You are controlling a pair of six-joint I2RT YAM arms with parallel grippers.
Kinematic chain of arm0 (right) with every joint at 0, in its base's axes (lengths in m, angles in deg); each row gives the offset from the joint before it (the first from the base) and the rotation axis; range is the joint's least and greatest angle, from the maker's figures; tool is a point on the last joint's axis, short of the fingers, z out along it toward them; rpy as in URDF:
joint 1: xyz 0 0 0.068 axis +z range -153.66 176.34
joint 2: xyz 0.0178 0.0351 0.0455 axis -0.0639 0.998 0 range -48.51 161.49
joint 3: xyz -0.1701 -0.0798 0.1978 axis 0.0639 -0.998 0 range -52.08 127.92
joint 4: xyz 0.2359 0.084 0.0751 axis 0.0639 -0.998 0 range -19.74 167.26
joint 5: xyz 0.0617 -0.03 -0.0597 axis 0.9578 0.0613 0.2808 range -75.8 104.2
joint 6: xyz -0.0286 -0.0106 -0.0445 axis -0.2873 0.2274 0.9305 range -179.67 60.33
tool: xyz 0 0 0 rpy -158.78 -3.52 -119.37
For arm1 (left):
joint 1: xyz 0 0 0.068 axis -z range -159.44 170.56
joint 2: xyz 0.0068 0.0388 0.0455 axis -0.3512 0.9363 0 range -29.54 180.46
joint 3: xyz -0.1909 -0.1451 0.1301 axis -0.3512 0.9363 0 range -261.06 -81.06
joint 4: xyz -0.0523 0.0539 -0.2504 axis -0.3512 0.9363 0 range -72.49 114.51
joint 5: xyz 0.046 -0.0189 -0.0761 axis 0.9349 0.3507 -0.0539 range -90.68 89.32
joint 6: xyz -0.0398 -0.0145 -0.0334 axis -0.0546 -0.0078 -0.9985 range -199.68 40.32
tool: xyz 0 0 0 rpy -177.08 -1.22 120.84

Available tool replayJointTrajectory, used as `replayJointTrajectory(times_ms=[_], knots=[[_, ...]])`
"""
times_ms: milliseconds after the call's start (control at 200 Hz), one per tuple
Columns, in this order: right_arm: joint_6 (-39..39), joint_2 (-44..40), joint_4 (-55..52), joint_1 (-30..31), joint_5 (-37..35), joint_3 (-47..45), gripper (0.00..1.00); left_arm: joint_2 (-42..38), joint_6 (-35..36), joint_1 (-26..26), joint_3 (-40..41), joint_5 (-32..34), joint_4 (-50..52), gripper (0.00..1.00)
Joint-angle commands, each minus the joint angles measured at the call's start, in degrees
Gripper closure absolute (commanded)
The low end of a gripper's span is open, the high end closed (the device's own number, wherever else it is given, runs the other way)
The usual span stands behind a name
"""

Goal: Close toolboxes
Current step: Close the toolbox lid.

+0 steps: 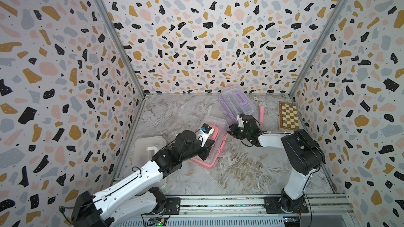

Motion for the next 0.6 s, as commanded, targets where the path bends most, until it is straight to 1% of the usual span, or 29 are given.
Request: replayJointTrajectory(times_ms=[0,105,160,185,245,290,350,381,406,466,541,596], knots=[[-1.22,-0.94,-2.96,0.65,5.15,-1.82,0.68,-1.03,-0.94,0.31,0.45,-1.52,-2.32,0.83],[-0.98,-2.43,-3.63,0.65,4.90,-2.77,0.68,-1.71,-1.91,0.36,0.78,0.06,-3.50,0.75],[-0.42,-3.65,-4.81,0.65,4.73,-3.11,0.68,-1.70,-2.85,0.29,1.00,1.79,-3.95,0.68],[-0.05,-4.30,-5.44,0.65,4.64,-3.24,0.67,-1.64,-2.97,0.26,1.02,2.54,-4.10,0.63],[1.31,-5.97,-7.52,0.65,4.11,-3.51,0.66,-1.15,-3.96,0.23,1.15,4.93,-4.62,0.45],[2.65,-7.32,-9.12,0.65,3.53,-3.52,0.65,-0.76,-4.47,0.12,1.20,6.53,-4.81,0.36],[4.44,-9.11,-11.51,0.65,2.40,-3.36,0.64,-0.02,-5.28,-0.43,0.69,7.76,-4.61,0.28],[5.50,-9.96,-12.82,0.65,1.97,-3.14,0.63,0.40,-5.94,-0.79,0.46,8.38,-4.42,0.20],[6.49,-10.66,-13.89,0.64,1.62,-2.94,0.62,0.70,-6.35,-1.21,0.23,8.63,-4.19,0.16],[8.82,-12.11,-16.77,0.66,0.66,-2.20,0.59,1.29,-7.56,-2.28,-0.42,8.95,-3.49,0.11],[12.40,-13.90,-21.25,0.56,-0.84,-0.97,0.54,1.72,-9.44,-3.62,-0.34,10.01,-3.25,0.00],[14.89,-15.41,-24.85,0.56,-2.66,-0.07,0.47,2.01,-11.13,-5.05,0.06,10.48,-3.25,0.01]])
